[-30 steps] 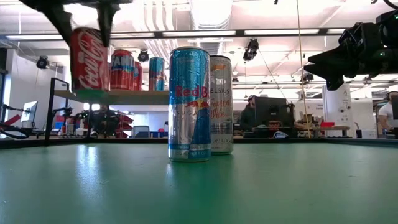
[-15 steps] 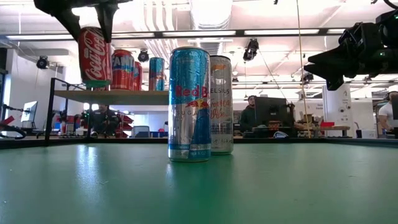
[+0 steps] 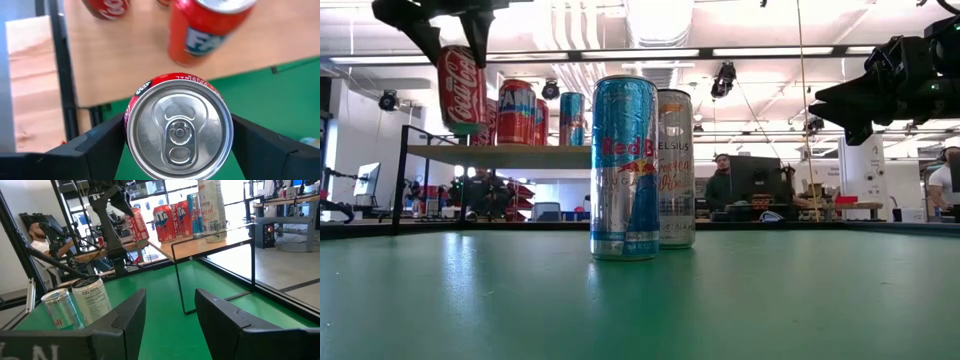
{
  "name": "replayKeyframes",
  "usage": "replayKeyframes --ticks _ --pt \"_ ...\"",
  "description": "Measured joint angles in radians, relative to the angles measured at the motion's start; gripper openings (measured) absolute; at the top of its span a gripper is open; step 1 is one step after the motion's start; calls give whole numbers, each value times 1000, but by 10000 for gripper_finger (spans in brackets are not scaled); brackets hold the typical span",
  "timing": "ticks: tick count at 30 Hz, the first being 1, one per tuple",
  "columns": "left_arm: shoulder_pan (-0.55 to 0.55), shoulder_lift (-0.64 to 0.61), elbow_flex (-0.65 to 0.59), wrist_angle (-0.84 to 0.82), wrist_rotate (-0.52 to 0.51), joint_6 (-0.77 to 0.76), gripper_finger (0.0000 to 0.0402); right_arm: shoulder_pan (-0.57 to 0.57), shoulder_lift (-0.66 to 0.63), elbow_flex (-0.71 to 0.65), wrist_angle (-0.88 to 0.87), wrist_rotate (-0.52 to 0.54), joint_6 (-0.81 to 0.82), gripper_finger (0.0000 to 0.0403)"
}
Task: Place canned beverage on shelf
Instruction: Put the red white soda can aligned with the other red white soda can on the shelf
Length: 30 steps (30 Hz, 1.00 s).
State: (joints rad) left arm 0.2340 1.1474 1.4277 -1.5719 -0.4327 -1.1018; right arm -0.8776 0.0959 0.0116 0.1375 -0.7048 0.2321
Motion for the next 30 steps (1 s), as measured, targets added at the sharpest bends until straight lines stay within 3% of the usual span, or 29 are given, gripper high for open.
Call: replayKeyframes --ticks 21,30 --pt "340 -1 0 71 13 336 304 0 0 0 0 0 0 162" --pt "433 20 1 81 42 388 304 0 0 0 0 0 0 162"
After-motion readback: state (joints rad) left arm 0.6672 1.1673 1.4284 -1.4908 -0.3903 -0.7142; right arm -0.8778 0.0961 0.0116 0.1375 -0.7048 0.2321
